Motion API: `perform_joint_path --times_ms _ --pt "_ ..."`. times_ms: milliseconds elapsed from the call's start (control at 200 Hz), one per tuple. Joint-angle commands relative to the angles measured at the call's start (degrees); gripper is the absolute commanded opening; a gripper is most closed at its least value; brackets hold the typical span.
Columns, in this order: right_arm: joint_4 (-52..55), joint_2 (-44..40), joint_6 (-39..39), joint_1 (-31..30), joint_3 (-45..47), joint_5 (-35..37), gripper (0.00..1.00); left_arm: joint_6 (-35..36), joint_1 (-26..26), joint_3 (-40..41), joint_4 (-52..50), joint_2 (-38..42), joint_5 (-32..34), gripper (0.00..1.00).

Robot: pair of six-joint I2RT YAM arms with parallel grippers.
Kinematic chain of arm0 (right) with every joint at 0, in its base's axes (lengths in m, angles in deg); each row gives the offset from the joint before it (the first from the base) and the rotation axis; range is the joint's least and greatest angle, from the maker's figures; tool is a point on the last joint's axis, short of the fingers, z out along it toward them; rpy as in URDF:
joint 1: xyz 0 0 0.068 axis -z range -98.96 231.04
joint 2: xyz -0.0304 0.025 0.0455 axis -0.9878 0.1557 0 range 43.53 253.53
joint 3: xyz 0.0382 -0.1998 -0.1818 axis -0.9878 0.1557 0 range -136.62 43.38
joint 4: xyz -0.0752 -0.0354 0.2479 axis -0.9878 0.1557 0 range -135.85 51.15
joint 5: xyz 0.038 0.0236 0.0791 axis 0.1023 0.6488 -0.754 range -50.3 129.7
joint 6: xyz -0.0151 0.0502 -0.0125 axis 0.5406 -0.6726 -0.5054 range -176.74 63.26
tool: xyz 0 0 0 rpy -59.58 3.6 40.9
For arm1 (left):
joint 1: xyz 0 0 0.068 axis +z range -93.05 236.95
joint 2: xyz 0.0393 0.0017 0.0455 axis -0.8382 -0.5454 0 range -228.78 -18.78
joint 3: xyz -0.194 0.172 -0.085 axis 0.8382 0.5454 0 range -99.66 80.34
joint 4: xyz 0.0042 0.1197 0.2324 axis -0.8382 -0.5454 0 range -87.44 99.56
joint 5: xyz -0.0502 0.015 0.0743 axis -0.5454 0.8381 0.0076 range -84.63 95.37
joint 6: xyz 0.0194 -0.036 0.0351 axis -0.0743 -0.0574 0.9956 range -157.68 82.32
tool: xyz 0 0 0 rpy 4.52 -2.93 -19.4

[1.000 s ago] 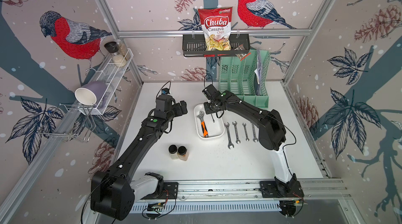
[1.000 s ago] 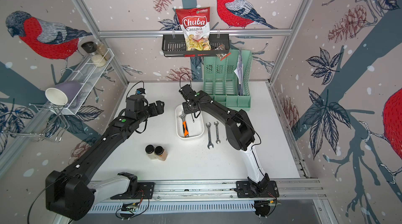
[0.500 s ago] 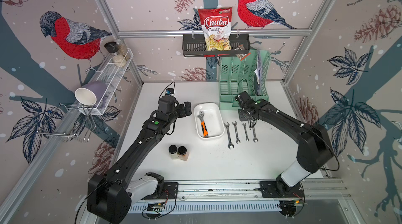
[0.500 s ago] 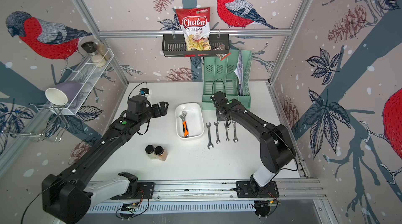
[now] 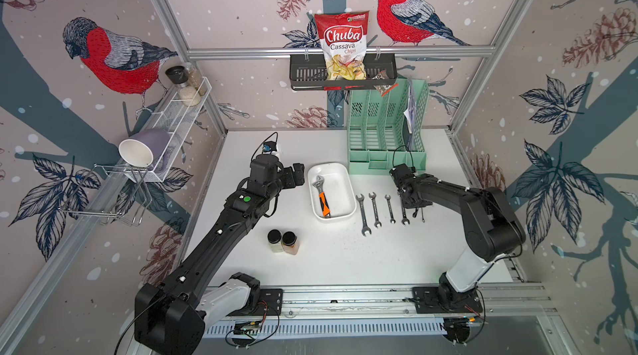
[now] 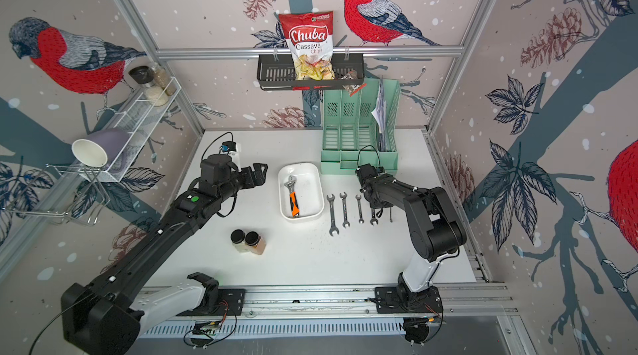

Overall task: Take out the wrench from the storage box
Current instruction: Place the wrench at the center of the board.

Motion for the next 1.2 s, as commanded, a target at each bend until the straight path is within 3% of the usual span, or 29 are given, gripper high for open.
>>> perform_joint_path --times_ms 0,790,1195 --pt "-3.6 0.4 1.3 0.1 1.0 1.6 0.05 1.0 -0.2 0.2 0.8 0.1 0.9 0.96" --pt "-5.7 5.7 2.4 -1.8 0.3 1.8 0.12 1.2 -0.1 0.1 0.8 -0.1 1.8 0.96" --pt "-3.4 7.0 0.4 -3.3 -1.7 0.1 0.34 1.3 0.0 0.0 1.0 0.0 1.9 0.96"
